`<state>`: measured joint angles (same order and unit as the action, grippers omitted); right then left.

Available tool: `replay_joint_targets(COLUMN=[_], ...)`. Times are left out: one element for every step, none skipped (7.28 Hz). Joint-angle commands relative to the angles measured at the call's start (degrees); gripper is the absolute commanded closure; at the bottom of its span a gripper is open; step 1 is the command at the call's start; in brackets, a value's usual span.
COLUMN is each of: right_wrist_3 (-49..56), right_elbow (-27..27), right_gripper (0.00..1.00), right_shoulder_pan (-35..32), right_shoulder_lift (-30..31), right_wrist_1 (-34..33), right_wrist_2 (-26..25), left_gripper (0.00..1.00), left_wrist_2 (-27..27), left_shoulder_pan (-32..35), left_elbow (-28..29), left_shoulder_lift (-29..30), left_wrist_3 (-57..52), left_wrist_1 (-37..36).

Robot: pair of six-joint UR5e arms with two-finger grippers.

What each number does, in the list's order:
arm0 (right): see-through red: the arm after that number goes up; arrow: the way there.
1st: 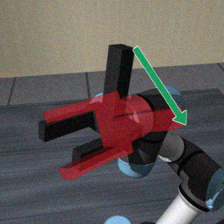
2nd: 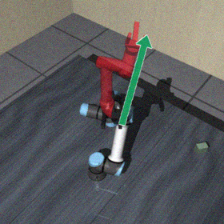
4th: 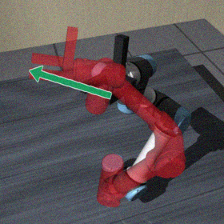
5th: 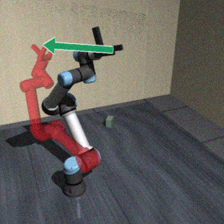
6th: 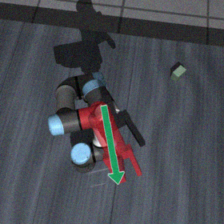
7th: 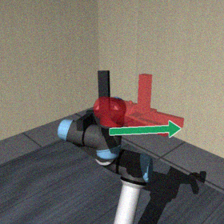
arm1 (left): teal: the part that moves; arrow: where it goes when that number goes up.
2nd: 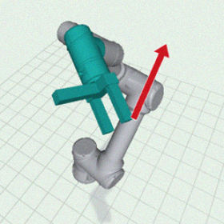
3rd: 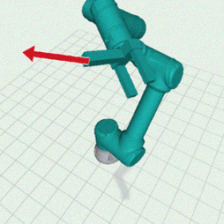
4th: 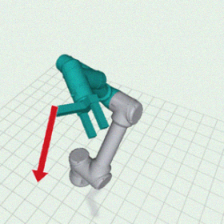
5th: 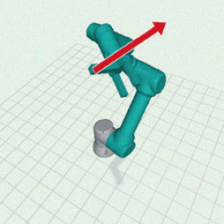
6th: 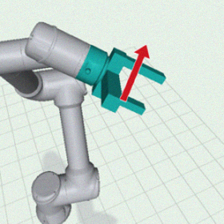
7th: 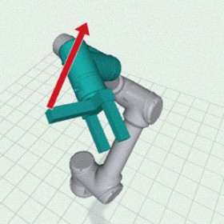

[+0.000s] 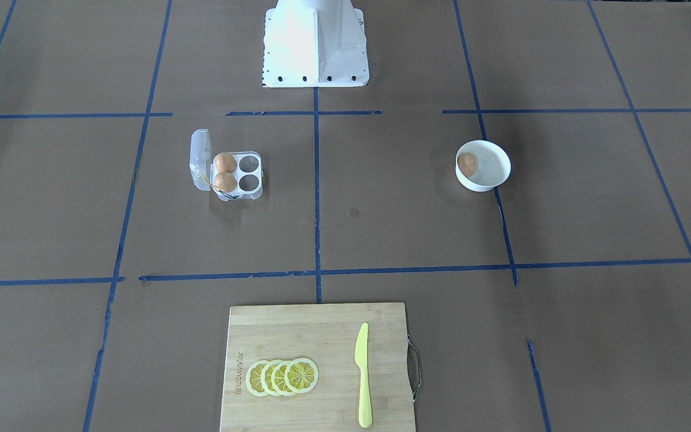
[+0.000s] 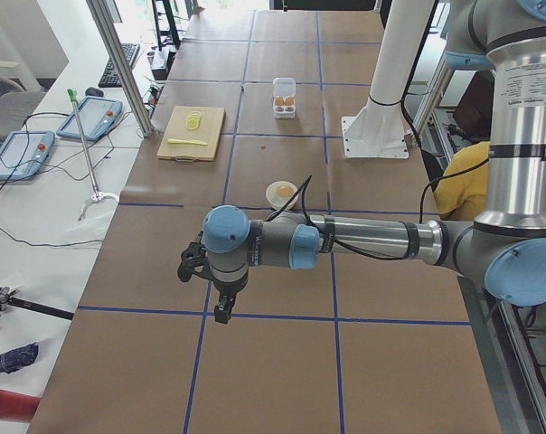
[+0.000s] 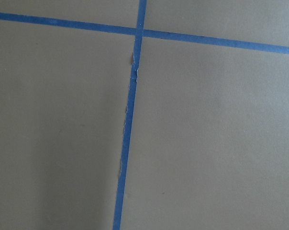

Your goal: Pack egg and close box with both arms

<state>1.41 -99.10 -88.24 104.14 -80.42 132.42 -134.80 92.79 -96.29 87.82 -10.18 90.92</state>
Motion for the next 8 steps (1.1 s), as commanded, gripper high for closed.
replay_joint_targets(right_wrist_3=[0.0,0.0,-0.09,-0.26,-0.18,-0.96,-0.97,-0.79], right_elbow=[-0.13,-0.21,-0.39,-0.56,0.04,0.14,0.14,0.23], right_gripper=[0.0,0.0,0.0,0.0,0.0,0.0,0.0,0.0], right_shoulder_pan=[0.0,0.0,0.0,0.0,0.0,0.0,0.09,0.18], right_shoulder_lift=[-0.08,-0.08,-0.25,-0.51,-0.17,-0.16,-0.69,-0.69], right_wrist_1=[0.0,0.09,0.09,1.31,7.76,11.82,11.52,12.21], right_wrist_2=[0.03,0.03,0.12,0.12,-0.06,0.38,0.47,0.38], left_gripper=[0.0,0.0,0.0,0.0,0.0,0.0,0.0,0.0], left_wrist_2=[0.06,0.06,-0.29,-0.29,-0.2,-0.03,-0.03,-0.11], left_shoulder_pan=[-0.16,-0.16,-0.16,-0.16,-0.16,-0.24,-0.33,-0.33], left_elbow=[-0.48,0.3,0.14,0.48,1.7,2.15,2.76,3.55], left_shoulder_lift=[-0.28,-0.45,-0.45,-0.45,-0.45,0.33,1.12,0.69], left_wrist_3=[-0.28,0.33,0.07,0.07,0.24,0.25,0.25,0.25], left_wrist_1=[2.75,6.86,8.12,10.75,14.69,19.16,27.47,35.21])
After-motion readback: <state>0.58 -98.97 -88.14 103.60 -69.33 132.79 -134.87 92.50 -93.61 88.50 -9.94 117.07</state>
